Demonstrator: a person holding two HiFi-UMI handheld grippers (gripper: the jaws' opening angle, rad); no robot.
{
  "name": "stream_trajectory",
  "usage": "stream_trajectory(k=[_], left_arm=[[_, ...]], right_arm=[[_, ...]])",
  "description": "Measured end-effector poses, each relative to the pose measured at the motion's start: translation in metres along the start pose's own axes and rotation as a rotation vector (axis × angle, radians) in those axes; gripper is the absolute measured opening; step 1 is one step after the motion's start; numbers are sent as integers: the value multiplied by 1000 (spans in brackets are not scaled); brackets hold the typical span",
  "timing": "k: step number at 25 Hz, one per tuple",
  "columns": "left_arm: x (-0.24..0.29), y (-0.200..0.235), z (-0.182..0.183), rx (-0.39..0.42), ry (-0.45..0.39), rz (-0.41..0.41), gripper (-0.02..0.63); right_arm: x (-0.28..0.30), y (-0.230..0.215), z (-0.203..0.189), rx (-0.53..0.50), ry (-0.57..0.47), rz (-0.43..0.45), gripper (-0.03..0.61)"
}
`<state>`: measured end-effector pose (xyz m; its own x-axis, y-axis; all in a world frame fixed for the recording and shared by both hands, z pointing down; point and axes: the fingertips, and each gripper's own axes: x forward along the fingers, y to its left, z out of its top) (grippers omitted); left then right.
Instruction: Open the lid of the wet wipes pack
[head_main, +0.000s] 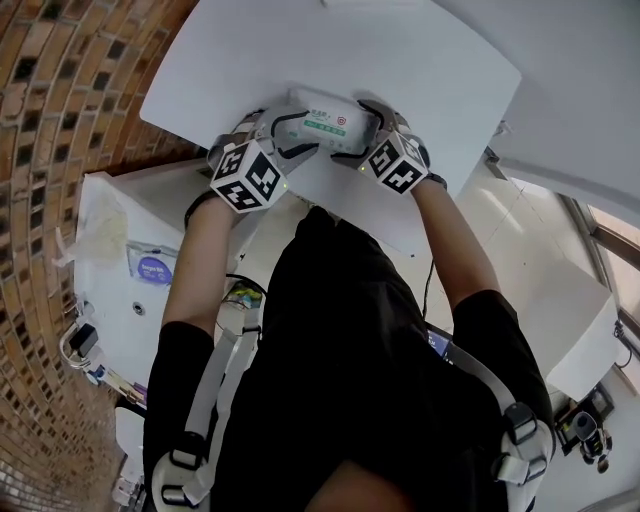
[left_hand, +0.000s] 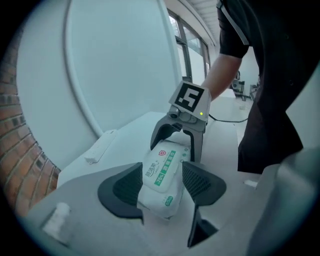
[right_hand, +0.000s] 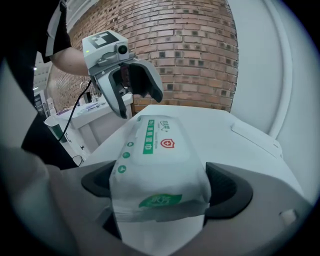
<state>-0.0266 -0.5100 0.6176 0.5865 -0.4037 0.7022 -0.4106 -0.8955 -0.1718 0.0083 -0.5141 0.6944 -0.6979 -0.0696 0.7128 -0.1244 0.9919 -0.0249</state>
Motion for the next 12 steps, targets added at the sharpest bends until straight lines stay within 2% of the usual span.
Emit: stream_trajectory(k=[6,12], left_arm=[[22,-7,3,200,61,-55,256],[32,-6,-3,285,114,-102,258]], right_arm=[[1,1,-1,-1,10,-2,532],[3,2,-1,-1,-1,-18,532]])
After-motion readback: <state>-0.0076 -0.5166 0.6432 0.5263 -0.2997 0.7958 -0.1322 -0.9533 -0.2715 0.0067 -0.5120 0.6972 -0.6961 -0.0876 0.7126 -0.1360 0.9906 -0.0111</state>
